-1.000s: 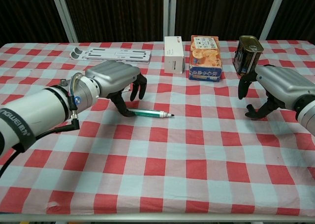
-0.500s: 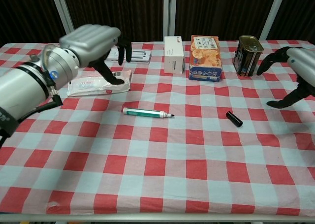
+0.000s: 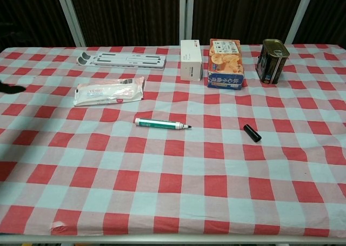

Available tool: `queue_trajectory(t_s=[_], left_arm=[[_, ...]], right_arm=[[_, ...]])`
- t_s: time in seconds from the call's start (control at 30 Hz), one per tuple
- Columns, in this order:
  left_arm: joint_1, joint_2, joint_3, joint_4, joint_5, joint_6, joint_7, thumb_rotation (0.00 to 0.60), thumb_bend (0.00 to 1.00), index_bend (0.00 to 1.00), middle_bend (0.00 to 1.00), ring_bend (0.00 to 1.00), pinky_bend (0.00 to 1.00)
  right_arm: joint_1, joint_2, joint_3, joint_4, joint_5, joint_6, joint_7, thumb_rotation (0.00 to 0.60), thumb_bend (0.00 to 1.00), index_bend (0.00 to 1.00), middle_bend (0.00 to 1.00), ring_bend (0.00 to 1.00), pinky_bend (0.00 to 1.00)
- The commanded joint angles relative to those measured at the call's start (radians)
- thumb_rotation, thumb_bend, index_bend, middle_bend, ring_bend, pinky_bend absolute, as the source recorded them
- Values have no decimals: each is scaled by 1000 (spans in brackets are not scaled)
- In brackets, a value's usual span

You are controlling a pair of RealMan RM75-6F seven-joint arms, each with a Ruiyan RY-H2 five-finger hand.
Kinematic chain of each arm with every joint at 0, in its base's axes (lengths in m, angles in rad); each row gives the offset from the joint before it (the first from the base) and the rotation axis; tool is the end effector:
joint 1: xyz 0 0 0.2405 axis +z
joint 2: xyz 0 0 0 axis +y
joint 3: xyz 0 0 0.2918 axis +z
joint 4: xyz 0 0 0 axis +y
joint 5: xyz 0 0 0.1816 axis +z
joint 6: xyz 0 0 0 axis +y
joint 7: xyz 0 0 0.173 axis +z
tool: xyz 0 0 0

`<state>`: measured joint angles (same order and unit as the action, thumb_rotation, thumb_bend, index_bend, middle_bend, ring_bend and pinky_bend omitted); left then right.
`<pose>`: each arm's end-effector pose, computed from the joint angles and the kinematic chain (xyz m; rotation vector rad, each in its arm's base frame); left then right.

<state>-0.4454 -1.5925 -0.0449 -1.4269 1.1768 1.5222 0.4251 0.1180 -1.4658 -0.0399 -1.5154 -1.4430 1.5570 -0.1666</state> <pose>-0.2716 0.3152 0.0610 -1.3997 -0.7674 -0.8666 -0.3203 -0.2033 0.0863 1.3661 -0.9903 0.9392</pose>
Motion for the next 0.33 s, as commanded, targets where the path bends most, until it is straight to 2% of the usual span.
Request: queue_trajectory(t_s=[0.03,0.2,0.33], left_arm=[[133,10,90,9,44,100,-68,600,124,206,196,138,204],[233,8,127,43,83,160,-128,600,124,206,196,138,198],[269,17,135,42,117,174,-145,600,124,206,201,138,196]], right_arm=[[-33,-8,-23,19,-30,29,2,600,2,173,165,0,0],[-58,-29,-45,62,-48,16,12,600,2,152,142,0,0],[-72,-40,-50,79,-59,10,14,600,3,136,134,0,0]])
